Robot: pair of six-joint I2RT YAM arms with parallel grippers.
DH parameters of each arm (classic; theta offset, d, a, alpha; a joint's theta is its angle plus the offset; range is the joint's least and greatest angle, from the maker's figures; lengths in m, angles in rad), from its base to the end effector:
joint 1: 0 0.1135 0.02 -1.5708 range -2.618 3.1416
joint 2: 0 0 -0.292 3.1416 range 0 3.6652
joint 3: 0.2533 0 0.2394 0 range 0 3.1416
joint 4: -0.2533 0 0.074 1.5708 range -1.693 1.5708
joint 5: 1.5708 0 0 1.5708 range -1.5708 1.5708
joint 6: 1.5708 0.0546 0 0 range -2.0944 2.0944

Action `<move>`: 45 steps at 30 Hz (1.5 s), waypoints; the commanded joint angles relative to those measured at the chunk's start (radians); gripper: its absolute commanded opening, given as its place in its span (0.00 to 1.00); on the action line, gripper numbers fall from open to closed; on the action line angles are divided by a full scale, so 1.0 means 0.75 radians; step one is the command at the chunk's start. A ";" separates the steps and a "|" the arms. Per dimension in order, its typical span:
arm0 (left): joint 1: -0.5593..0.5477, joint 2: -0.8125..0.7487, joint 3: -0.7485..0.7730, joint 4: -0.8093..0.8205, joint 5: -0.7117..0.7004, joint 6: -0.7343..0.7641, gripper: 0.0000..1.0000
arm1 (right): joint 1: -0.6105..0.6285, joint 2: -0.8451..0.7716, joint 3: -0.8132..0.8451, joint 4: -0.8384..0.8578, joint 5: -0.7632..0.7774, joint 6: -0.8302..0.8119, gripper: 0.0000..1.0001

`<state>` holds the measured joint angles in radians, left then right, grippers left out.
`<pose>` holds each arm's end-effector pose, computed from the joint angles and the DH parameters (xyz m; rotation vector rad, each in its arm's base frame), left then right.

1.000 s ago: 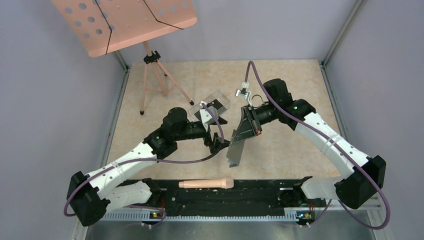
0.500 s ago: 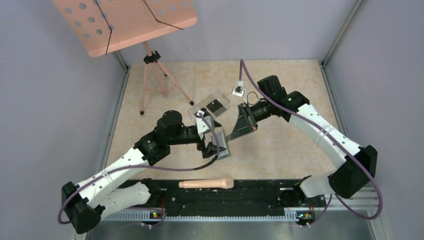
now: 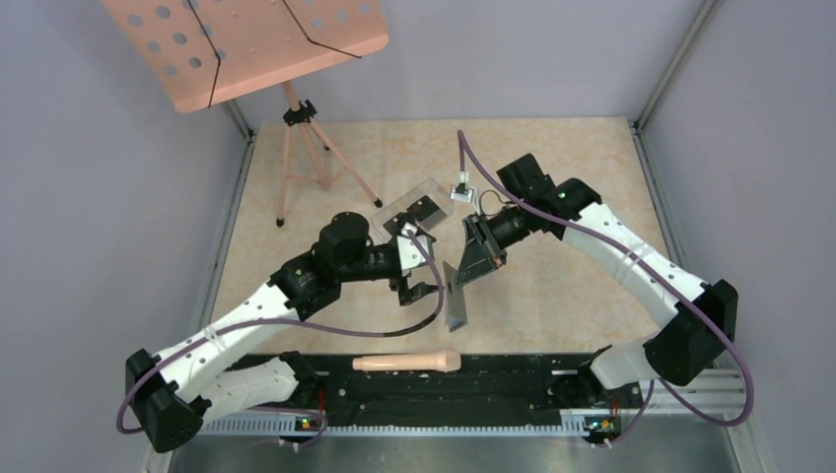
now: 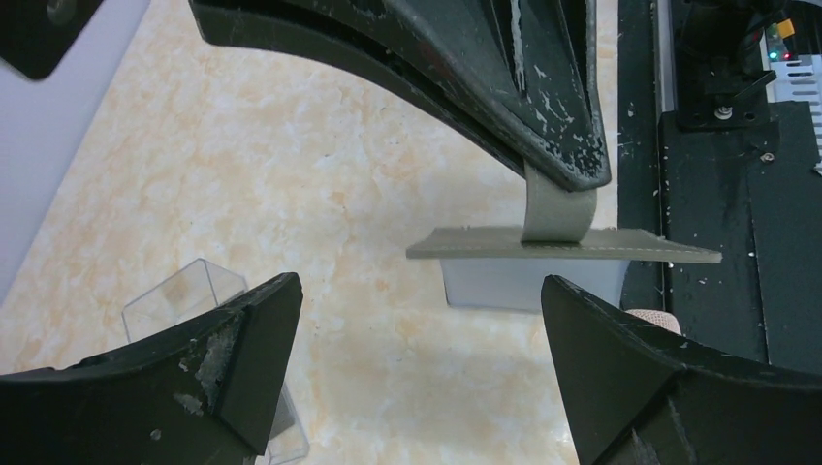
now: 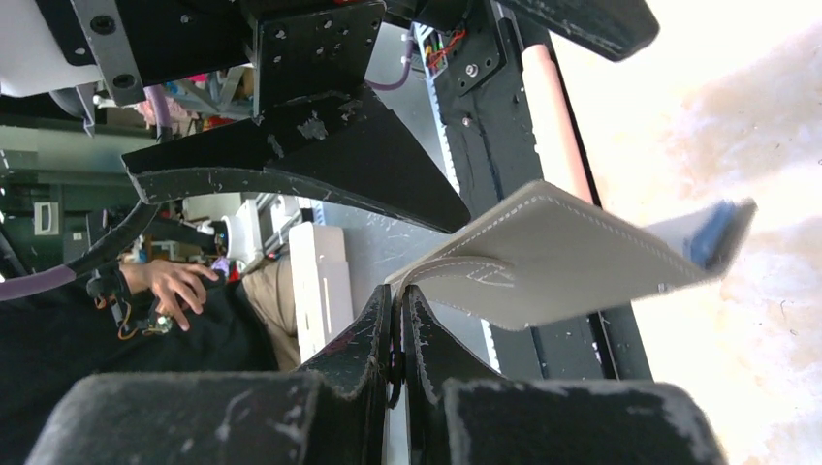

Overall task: Put the credit cards into the card holder
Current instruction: Open the card holder.

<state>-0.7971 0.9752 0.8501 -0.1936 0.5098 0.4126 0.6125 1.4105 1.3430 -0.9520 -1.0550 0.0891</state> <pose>0.1271 -0.1682 0.3477 1.3619 1.3465 -0.7414 0.1867 0.1892 0.3600 -1.0553 2.3317 1.6270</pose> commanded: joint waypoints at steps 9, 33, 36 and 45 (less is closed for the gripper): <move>-0.126 0.138 0.170 -0.119 -0.009 0.258 0.97 | 0.020 0.003 0.074 -0.013 0.013 -0.038 0.00; -0.180 0.160 0.182 -0.231 0.037 0.189 0.41 | 0.018 -0.007 0.085 0.053 0.085 -0.013 0.00; -0.185 0.162 0.180 -0.214 0.033 0.182 0.45 | 0.018 -0.011 0.082 0.083 0.067 0.006 0.00; -0.189 0.150 0.165 -0.210 0.000 0.139 0.02 | 0.018 -0.026 0.051 0.127 0.114 0.042 0.00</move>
<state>-0.9306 1.0977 0.9485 -0.3782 0.4973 0.5457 0.6193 1.4185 1.3815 -0.9421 -0.9771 0.1062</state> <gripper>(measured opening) 0.139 0.022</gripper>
